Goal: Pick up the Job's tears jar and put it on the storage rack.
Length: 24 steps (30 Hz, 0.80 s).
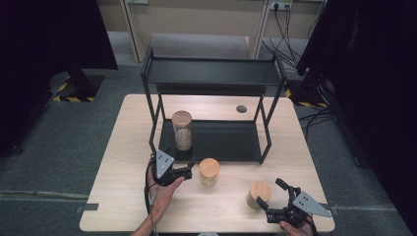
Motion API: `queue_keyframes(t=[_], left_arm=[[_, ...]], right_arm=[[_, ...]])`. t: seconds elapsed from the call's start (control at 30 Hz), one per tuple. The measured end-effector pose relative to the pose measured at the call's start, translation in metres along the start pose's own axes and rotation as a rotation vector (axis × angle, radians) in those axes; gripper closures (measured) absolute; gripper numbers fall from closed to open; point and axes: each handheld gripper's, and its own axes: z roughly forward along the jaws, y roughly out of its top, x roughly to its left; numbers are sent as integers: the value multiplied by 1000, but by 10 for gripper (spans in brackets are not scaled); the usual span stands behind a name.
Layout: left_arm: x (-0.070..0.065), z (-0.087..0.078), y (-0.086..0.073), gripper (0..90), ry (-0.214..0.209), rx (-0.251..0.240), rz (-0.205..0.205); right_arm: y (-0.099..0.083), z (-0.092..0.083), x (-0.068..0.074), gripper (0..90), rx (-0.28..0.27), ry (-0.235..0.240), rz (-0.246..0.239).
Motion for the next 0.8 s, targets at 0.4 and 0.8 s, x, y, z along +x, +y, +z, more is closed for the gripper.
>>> queue_keyframes(t=[0.4,0.8], left_arm=[[-2,-21,-7,30,-28,5,9],[-10,-37,-18,30,-64,-3,13]], right_arm=[[0,0,0,5,-2,1,1],[0,1,1,5,0,1,0]])
